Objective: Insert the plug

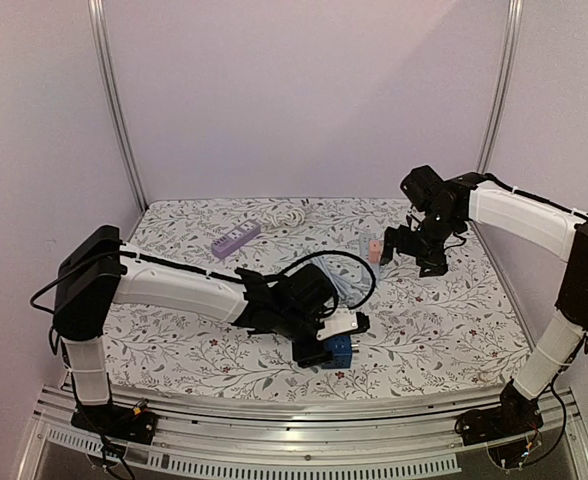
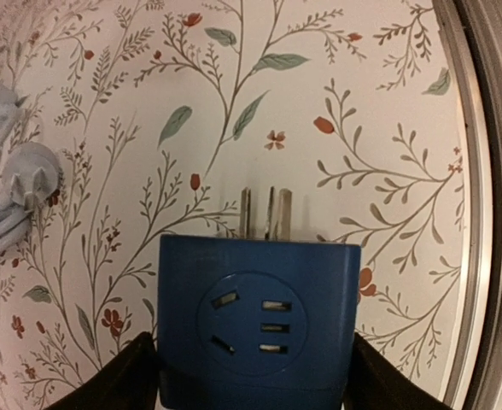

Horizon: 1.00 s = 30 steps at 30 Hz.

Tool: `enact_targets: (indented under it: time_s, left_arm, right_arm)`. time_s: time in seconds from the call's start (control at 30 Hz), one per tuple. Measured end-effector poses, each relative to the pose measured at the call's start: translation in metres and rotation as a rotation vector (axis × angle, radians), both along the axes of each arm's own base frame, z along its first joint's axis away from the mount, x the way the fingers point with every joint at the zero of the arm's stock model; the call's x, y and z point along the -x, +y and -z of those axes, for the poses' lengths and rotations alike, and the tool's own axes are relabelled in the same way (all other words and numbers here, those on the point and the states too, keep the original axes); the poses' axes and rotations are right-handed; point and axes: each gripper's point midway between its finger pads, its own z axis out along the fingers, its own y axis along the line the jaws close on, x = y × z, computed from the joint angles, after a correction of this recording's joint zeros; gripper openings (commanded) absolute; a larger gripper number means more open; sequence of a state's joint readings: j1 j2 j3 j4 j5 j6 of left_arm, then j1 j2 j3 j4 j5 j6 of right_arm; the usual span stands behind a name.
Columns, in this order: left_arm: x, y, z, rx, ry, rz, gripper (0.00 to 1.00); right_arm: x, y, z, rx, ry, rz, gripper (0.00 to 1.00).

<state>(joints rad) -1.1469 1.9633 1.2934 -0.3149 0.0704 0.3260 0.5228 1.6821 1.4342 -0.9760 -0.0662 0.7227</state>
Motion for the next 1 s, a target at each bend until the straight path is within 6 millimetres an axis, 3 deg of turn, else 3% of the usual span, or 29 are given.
enact_targets:
  time_s: [0.17, 0.4, 0.5, 0.67, 0.73, 1.0]
  left_arm:
    - [0.0, -0.003, -0.003, 0.023, -0.024, 0.029, 0.39]
    - [0.007, 0.011, -0.01, 0.034, -0.021, 0.02, 0.33]
    - [0.011, 0.024, -0.035, 0.075, -0.033, -0.007, 0.33]
    - [0.012, 0.04, -0.106, 0.23, -0.081, -0.081, 0.34]
    - [0.013, 0.05, -0.125, 0.276, -0.09, -0.119, 0.35]
    - [0.018, 0.105, -0.159, 0.361, -0.099, -0.287, 0.37]
  right_arm:
    - [-0.003, 0.003, 0.004, 0.002, 0.009, 0.001, 0.99]
    - [-0.016, 0.011, 0.004, -0.009, 0.007, -0.002, 0.99]
    - [-0.027, 0.018, 0.009, -0.006, 0.008, -0.002, 0.99]
    - [-0.049, 0.026, 0.027, 0.024, 0.017, 0.006, 0.99]
    - [-0.057, 0.028, 0.035, 0.04, 0.023, 0.009, 0.99]
    - [-0.095, 0.036, 0.068, 0.119, 0.017, 0.03, 0.94]
